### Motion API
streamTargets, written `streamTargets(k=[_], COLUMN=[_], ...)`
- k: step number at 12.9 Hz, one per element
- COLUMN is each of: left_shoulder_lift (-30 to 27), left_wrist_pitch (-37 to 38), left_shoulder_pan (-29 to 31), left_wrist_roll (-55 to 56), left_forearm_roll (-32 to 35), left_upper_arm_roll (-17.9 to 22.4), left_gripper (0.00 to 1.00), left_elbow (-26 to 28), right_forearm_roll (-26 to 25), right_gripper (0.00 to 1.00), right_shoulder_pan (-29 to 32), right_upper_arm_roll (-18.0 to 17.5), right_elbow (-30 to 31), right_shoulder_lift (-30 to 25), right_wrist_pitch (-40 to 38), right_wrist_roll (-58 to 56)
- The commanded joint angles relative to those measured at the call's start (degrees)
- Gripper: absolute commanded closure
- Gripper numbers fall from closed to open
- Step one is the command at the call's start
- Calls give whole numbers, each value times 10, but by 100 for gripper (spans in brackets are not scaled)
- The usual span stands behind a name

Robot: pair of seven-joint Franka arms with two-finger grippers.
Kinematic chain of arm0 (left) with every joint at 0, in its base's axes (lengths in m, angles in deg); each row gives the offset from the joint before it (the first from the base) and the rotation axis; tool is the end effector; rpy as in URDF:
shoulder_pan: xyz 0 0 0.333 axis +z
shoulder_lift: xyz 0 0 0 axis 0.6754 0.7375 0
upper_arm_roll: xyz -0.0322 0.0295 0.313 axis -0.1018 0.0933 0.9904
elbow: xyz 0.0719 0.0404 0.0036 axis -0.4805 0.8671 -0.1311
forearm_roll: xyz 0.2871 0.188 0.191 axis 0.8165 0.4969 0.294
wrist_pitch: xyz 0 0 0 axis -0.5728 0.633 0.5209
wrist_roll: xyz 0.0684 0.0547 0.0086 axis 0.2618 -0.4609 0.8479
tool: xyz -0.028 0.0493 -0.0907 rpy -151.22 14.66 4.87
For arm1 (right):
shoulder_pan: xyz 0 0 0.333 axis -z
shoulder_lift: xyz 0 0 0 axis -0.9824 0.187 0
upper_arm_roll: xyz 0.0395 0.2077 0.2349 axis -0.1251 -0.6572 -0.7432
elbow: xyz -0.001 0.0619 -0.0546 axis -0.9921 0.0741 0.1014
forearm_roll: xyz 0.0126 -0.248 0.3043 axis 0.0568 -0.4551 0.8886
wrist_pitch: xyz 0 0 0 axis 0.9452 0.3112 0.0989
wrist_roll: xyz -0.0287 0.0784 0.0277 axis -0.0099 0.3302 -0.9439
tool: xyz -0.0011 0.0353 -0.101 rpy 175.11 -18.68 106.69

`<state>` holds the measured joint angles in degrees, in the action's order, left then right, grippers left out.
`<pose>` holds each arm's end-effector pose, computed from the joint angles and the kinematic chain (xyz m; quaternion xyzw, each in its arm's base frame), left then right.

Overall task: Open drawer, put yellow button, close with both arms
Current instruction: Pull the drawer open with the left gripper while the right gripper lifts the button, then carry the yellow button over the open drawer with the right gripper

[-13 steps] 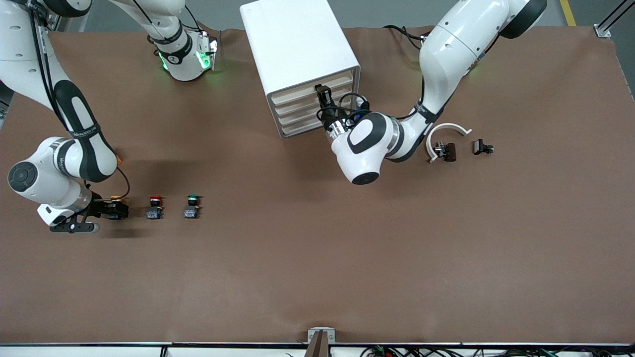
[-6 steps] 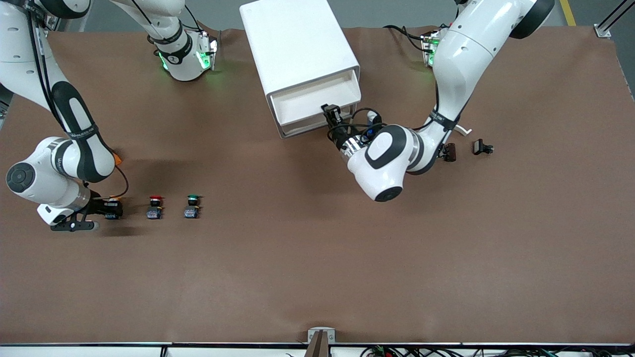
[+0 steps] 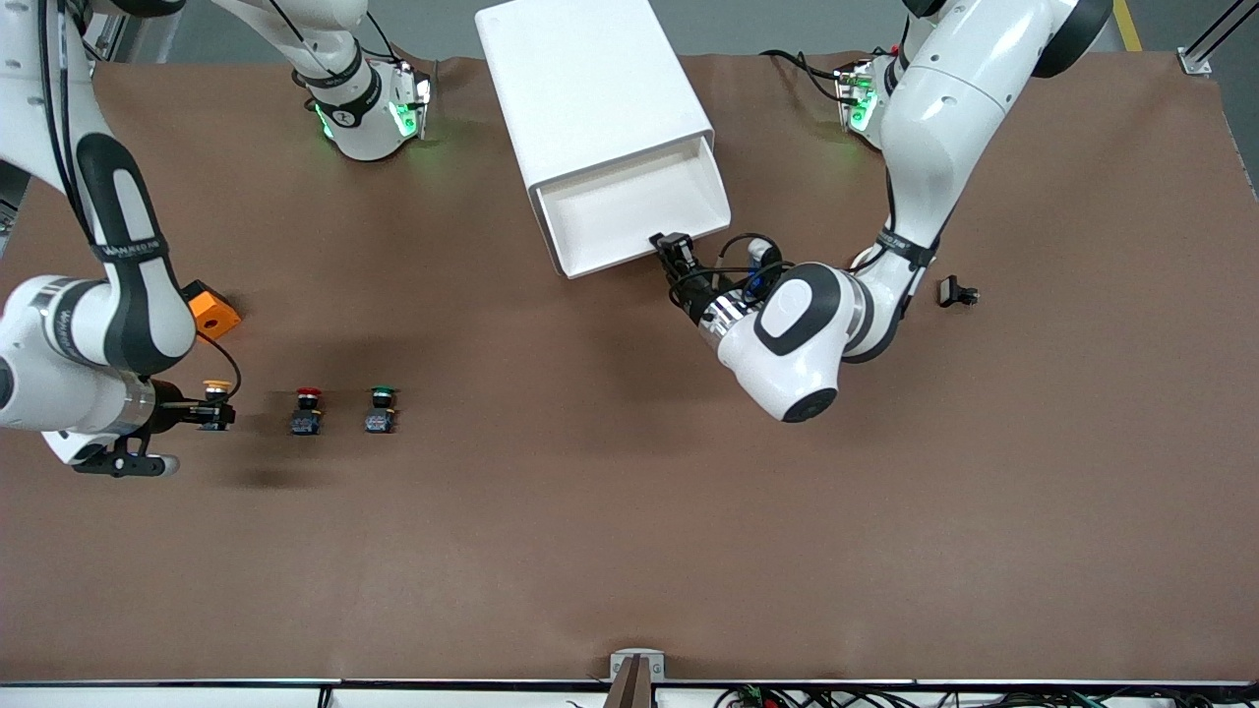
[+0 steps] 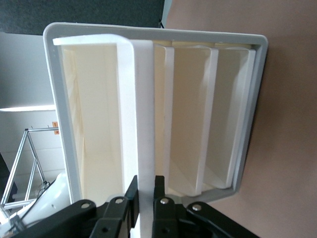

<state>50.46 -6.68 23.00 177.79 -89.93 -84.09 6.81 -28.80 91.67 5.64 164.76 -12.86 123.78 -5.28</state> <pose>0.5287 -0.4008 0.2761 -0.4114 -0.7145 0.4975 0.2698 0.6446 -0.1134 0.2927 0.9949 -0.0503 -0.0877 0.0049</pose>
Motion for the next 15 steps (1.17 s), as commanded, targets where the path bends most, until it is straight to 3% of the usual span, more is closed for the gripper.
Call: streamTargets(k=[1,2,3,4,5,9,12,15], left_shoulder_lift=[10,11,10,9,7,4,2,-24], left_wrist_pitch=[-9,-9,-9,-9,-8,-5,-4,-10], left_shoulder_pan=[16,16,14,15,15,22,40,39], left_wrist_roll=[9,9,8,8,9,-2,-35,-200], left_forearm_roll=[1,2,2,2,2,8,9,104], left_upper_arm_roll=[-2,2,12,13,13,15,23,52], left_gripper=[100,100,86,34,0,0,0,0], left_elbow=[-24,-26,-29,-32,-35,-86,-121,-129], right_forearm_roll=[21,39,54,67,81,144,163,163], right_gripper=[100,100,100,100,100,100,100,100], right_shoulder_pan=[-46,-64,-79,-100,-129,-250,-359,-448], right_upper_arm_roll=[0,0,0,0,0,-1,-1,1], right_elbow=[-8,-8,-8,-8,-8,-10,-38,-57], right_shoulder_lift=[-52,-67,-86,-105,-127,-196,-206,-202], right_wrist_pitch=[-77,-106,-133,-162,-188,-238,-233,-201], right_wrist_roll=[101,133,177,220,278,520,698,825])
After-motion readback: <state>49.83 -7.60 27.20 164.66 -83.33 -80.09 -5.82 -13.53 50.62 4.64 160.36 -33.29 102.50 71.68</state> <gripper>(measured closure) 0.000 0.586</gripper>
